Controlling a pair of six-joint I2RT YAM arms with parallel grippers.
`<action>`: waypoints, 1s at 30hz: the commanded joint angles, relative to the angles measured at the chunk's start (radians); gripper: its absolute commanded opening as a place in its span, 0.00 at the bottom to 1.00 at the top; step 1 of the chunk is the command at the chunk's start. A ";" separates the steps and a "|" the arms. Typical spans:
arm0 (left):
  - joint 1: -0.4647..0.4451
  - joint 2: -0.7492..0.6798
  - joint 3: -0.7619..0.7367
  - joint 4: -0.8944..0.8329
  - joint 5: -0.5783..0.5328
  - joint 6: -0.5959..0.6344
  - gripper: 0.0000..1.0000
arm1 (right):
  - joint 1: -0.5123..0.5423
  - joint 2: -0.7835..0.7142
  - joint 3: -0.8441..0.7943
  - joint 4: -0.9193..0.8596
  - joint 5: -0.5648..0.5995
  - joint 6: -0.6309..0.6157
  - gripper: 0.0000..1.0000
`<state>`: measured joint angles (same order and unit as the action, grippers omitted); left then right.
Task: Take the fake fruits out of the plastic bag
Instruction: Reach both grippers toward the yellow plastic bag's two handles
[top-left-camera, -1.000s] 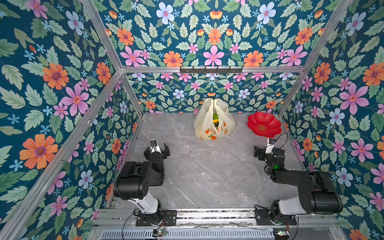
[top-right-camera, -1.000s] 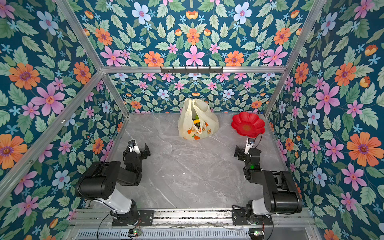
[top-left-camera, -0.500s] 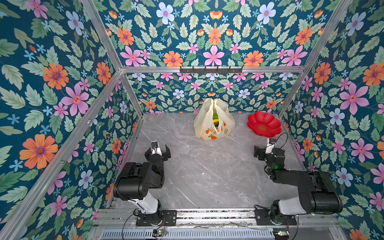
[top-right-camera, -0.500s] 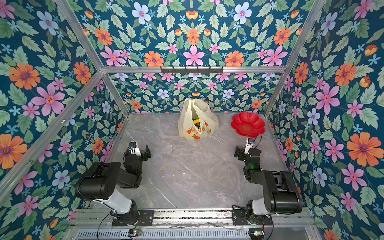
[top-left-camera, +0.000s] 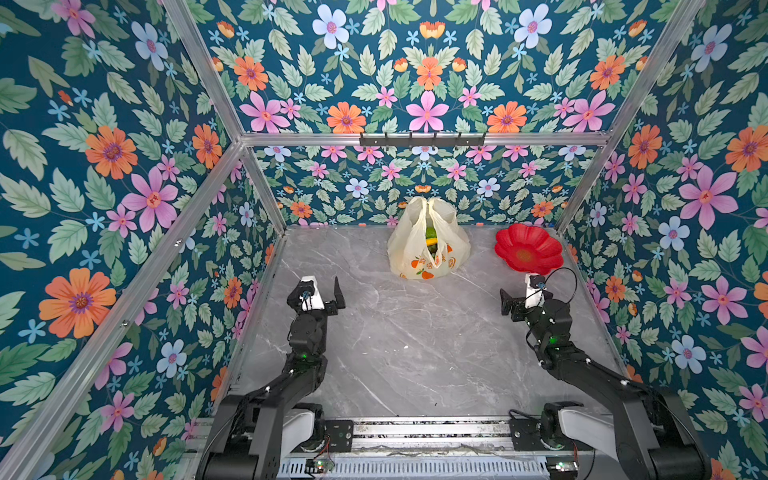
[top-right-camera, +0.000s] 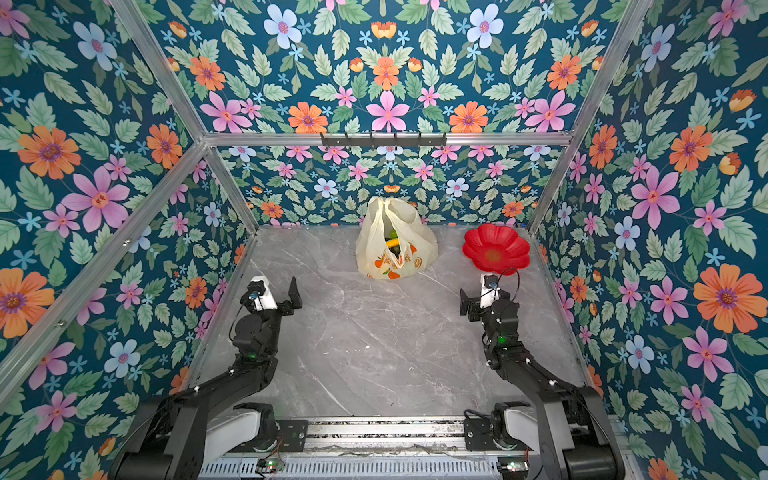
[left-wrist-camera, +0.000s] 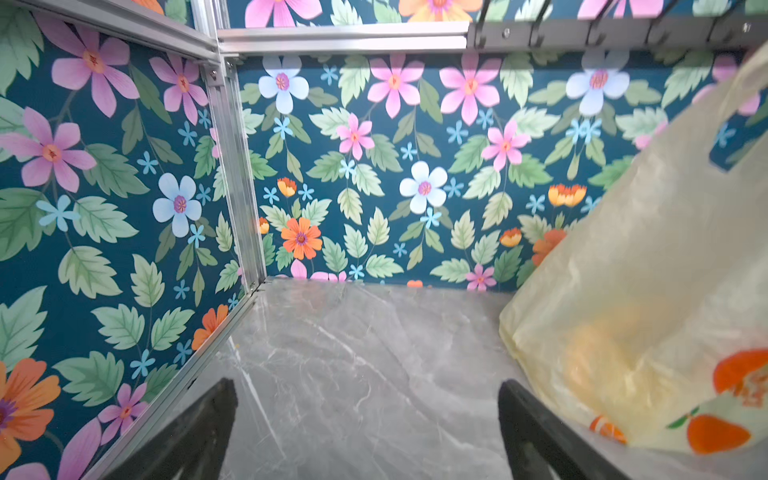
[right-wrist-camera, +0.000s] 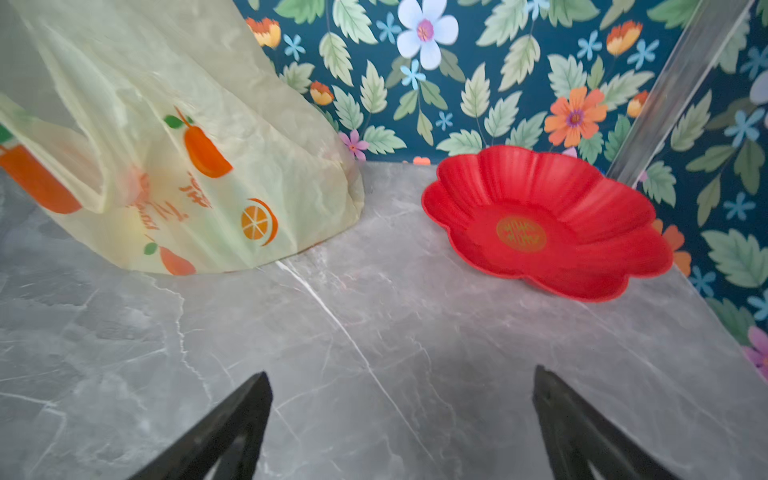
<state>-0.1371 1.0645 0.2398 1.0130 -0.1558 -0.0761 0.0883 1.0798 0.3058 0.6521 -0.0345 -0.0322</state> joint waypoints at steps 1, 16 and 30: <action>0.001 -0.100 0.093 -0.421 -0.064 -0.263 1.00 | 0.005 -0.136 0.044 -0.218 -0.011 0.047 0.99; 0.001 -0.143 0.401 -0.940 0.274 -0.496 1.00 | 0.006 -0.442 0.323 -0.948 0.072 0.523 0.99; -0.509 0.254 0.937 -1.085 0.078 -0.206 1.00 | 0.005 -0.577 0.135 -0.775 0.054 0.520 0.99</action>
<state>-0.6163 1.2648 1.1114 -0.0296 -0.0071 -0.3534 0.0929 0.5018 0.4503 -0.1684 0.0071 0.4889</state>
